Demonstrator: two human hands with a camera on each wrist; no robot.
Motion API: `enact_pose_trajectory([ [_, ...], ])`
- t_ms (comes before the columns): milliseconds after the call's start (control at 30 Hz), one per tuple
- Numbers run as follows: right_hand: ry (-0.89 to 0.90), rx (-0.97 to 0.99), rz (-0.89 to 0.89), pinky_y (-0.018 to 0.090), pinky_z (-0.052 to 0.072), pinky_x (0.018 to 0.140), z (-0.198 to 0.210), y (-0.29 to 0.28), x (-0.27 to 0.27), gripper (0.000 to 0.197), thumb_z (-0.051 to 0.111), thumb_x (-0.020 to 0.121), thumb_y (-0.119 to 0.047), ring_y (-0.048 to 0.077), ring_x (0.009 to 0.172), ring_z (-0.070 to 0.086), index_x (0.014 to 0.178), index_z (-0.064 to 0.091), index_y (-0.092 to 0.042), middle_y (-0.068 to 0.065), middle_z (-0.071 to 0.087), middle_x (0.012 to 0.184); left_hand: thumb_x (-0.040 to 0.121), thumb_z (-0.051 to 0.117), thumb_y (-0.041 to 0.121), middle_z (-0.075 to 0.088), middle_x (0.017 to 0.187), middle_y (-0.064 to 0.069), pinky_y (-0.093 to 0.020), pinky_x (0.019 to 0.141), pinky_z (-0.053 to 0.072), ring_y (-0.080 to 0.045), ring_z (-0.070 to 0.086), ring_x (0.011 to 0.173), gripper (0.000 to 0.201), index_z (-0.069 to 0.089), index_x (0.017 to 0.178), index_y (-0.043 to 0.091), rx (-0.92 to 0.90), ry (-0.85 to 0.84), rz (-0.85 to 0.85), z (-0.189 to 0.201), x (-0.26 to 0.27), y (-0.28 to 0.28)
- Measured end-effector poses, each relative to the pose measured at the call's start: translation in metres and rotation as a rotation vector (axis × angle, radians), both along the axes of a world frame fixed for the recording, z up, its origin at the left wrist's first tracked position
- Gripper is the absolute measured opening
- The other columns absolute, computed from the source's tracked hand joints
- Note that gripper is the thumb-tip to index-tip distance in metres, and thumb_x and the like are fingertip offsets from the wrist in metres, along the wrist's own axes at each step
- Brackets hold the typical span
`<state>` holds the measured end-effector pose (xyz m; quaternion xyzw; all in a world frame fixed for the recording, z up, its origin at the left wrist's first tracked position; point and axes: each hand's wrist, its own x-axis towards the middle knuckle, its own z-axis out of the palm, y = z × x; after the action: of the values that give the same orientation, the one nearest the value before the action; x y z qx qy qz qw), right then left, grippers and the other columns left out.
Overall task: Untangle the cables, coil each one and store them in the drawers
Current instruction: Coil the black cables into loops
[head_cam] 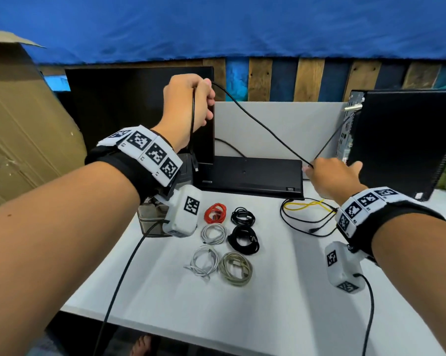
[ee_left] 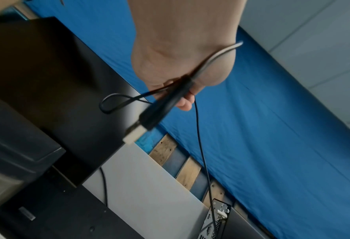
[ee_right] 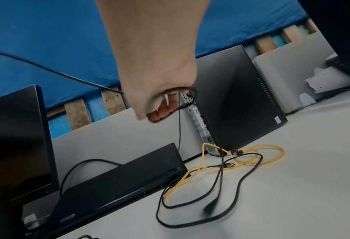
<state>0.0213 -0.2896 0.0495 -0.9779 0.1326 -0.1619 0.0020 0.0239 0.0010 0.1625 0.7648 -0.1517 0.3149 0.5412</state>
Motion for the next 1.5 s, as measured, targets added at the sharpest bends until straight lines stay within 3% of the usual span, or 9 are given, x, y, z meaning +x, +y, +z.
enact_pose_trajectory([
  [167,0.163,-0.001,-0.154,0.053,0.019,0.109,0.002,0.001,-0.007,0.021,0.039,0.097,-0.018,0.029,0.098,0.046,0.078,0.048,-0.017,0.003,0.05,0.089,0.105,0.049,0.022,0.066,0.079,-0.005,-0.021,0.04,0.04,-0.005,0.053,0.043,0.035,0.063,0.073,0.017,-0.126,-0.049,0.085,0.009,0.002,0.014],
  [300,0.055,0.028,-0.172,0.056,0.023,0.107,0.006,0.0,-0.01,0.017,0.044,0.087,-0.007,0.033,0.107,0.049,0.099,0.052,-0.016,0.008,0.052,0.096,0.106,0.048,0.025,0.069,0.085,-0.006,-0.021,0.044,0.043,-0.007,0.055,0.048,0.032,0.065,0.081,0.016,-0.093,-0.046,0.014,0.011,0.002,0.026],
  [600,-0.432,0.359,0.226,0.045,0.044,0.079,0.069,0.036,-0.023,0.025,0.036,0.099,-0.006,0.042,0.095,0.053,0.118,0.05,-0.016,0.019,0.054,0.106,0.109,0.049,0.024,0.073,0.095,-0.009,-0.02,0.051,0.046,-0.01,0.059,0.057,0.029,0.07,0.099,0.006,0.026,0.003,-0.236,-0.002,-0.018,0.03],
  [733,-0.407,0.267,0.473,0.043,0.046,0.075,0.107,0.075,-0.042,0.008,0.039,0.103,-0.02,0.038,0.087,0.052,0.107,0.047,-0.021,0.015,0.059,0.101,0.109,0.048,0.025,0.074,0.1,-0.013,-0.019,0.052,0.048,-0.011,0.062,0.06,0.03,0.071,0.1,0.008,0.083,0.029,-0.297,-0.008,-0.035,0.029],
  [900,-0.421,0.064,0.534,0.043,0.044,0.073,0.143,0.114,-0.087,0.021,0.046,0.093,-0.017,0.04,0.087,0.049,0.114,0.049,-0.017,0.014,0.053,0.098,0.109,0.048,0.023,0.073,0.1,-0.018,-0.019,0.055,0.05,-0.013,0.063,0.064,0.031,0.072,0.1,0.006,0.03,0.098,-0.389,-0.011,-0.061,0.03],
  [1000,-0.436,0.226,0.699,0.039,0.045,0.068,0.157,0.135,-0.102,0.024,0.041,0.09,-0.011,0.036,0.082,0.051,0.109,0.054,-0.017,0.011,0.059,0.091,0.109,0.047,0.02,0.075,0.094,-0.014,-0.022,0.059,0.052,-0.016,0.063,0.067,0.031,0.072,0.101,0.003,0.045,0.17,-0.447,-0.012,-0.076,0.025],
  [1133,-0.34,0.374,0.741,0.023,0.033,0.054,0.163,0.159,-0.109,0.024,0.041,0.091,-0.005,0.013,0.066,0.043,0.103,0.059,-0.015,-0.004,0.047,0.075,0.109,0.048,0.021,0.076,0.092,-0.008,-0.021,0.058,0.051,-0.016,0.067,0.069,0.03,0.073,0.1,0.006,0.038,0.206,-0.526,-0.015,-0.09,0.028],
  [1267,-0.129,0.613,0.791,0.029,0.03,0.05,0.149,0.174,-0.118,0.026,0.037,0.089,-0.009,0.019,0.059,0.036,0.094,0.059,-0.02,0.002,0.044,0.067,0.107,0.052,0.023,0.076,0.092,-0.011,-0.02,0.053,0.051,-0.016,0.06,0.061,0.028,0.073,0.103,0.003,0.019,0.207,-0.551,-0.024,-0.104,0.044],
  [1500,0.234,1.022,0.829,0.019,0.021,0.039,0.105,0.192,-0.124,0.024,0.036,0.101,-0.011,0.01,0.045,0.025,0.091,0.056,-0.021,0.005,0.04,0.063,0.107,0.049,0.018,0.075,0.088,-0.011,-0.02,0.05,0.049,-0.016,0.058,0.056,0.029,0.071,0.097,0.003,0.068,0.295,-0.595,-0.053,-0.135,0.078],
])
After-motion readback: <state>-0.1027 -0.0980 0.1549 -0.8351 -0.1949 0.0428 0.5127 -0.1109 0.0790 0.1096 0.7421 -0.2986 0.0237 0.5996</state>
